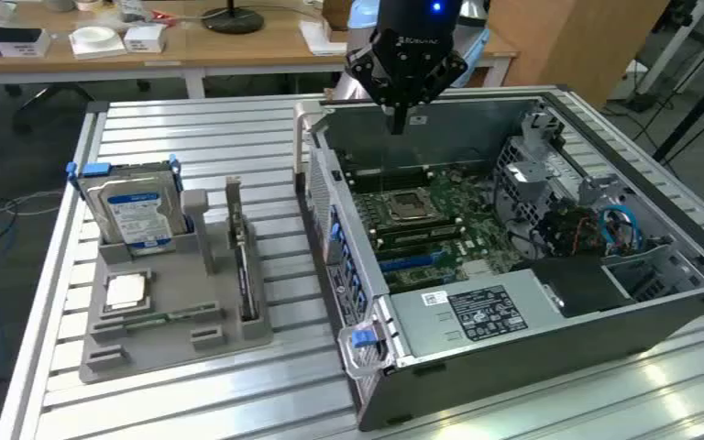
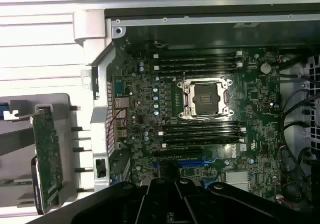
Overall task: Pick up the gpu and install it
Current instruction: 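Reach for the gpu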
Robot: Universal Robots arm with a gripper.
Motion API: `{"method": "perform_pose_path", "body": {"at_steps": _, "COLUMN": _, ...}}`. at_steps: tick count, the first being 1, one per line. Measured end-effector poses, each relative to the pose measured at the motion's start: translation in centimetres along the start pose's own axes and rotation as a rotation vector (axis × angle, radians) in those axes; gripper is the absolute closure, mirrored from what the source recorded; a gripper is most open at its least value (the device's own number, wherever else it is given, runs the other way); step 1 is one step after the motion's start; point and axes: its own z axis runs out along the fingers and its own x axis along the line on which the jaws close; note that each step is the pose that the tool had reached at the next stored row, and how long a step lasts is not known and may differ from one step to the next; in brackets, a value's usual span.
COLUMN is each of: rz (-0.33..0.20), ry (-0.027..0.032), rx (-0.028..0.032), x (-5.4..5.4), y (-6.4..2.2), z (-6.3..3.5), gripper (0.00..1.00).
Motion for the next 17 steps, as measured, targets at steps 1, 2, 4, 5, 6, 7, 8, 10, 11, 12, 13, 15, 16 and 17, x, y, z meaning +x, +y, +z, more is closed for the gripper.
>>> {"method": "perform_pose_path", "body": {"at_steps": 1, "rz": 0.0, "ry": 0.0, "rx": 0.0, "x": 0.0, "y": 0.0, "z": 0.0, "gripper": 0.89}}
{"method": "perform_pose_path", "body": {"at_steps": 2, "rz": 0.0, "ry": 0.0, "rx": 0.0, "x": 0.0, "y": 0.0, "z": 0.0, "gripper": 0.89}}
{"method": "perform_pose_path", "body": {"at_steps": 4, "rz": 0.0, "ry": 0.0001, "rx": 0.0001, "x": 0.04, "y": -0.01, "z": 0.02, "gripper": 0.89}}
{"method": "perform_pose_path", "body": {"at_steps": 5, "rz": 0.0, "ry": 0.0, "rx": 0.0001, "x": 0.04, "y": -0.01, "z": 0.02, "gripper": 0.89}}
{"method": "perform_pose_path", "body": {"at_steps": 6, "rz": 0.0, "ry": 0.0, "rx": 0.0001, "x": 0.07, "y": -0.01, "z": 0.03, "gripper": 0.89}}
{"method": "perform_pose_path", "body": {"at_steps": 7, "rz": 0.0, "ry": 0.0, "rx": 0.0001, "x": 0.1, "y": -0.01, "z": 0.04, "gripper": 0.89}}
{"method": "perform_pose_path", "body": {"at_steps": 8, "rz": 0.0, "ry": 0.0001, "rx": 0.0001, "x": 0.11, "y": -0.01, "z": 0.05, "gripper": 0.89}}
{"method": "perform_pose_path", "body": {"at_steps": 10, "rz": 0.0, "ry": 0.0002, "rx": 0.0001, "x": 0.15, "y": -0.01, "z": 0.06, "gripper": 0.89}}
{"method": "perform_pose_path", "body": {"at_steps": 11, "rz": 0.0, "ry": 0.0003, "rx": 0.0001, "x": 0.17, "y": -0.02, "z": 0.07, "gripper": 0.89}}
{"method": "perform_pose_path", "body": {"at_steps": 12, "rz": 0.0, "ry": 0.0003, "rx": 0.0001, "x": 0.17, "y": -0.02, "z": 0.07, "gripper": 0.89}}
{"method": "perform_pose_path", "body": {"at_steps": 13, "rz": 0.0, "ry": 0.0005, "rx": 0.0001, "x": 0.18, "y": -0.02, "z": 0.08, "gripper": 0.89}}
{"method": "perform_pose_path", "body": {"at_steps": 15, "rz": 0.0, "ry": 0.0005, "rx": 0.0001, "x": 0.2, "y": -0.02, "z": 0.09, "gripper": 0.89}}
{"method": "perform_pose_path", "body": {"at_steps": 16, "rz": 0.0, "ry": 0.0006, "rx": 0.0001, "x": 0.2, "y": -0.02, "z": 0.1, "gripper": 0.89}}
{"method": "perform_pose_path", "body": {"at_steps": 17, "rz": 0.0, "ry": 0.0006, "rx": 0.0001, "x": 0.22, "y": -0.02, "z": 0.1, "gripper": 0.89}}
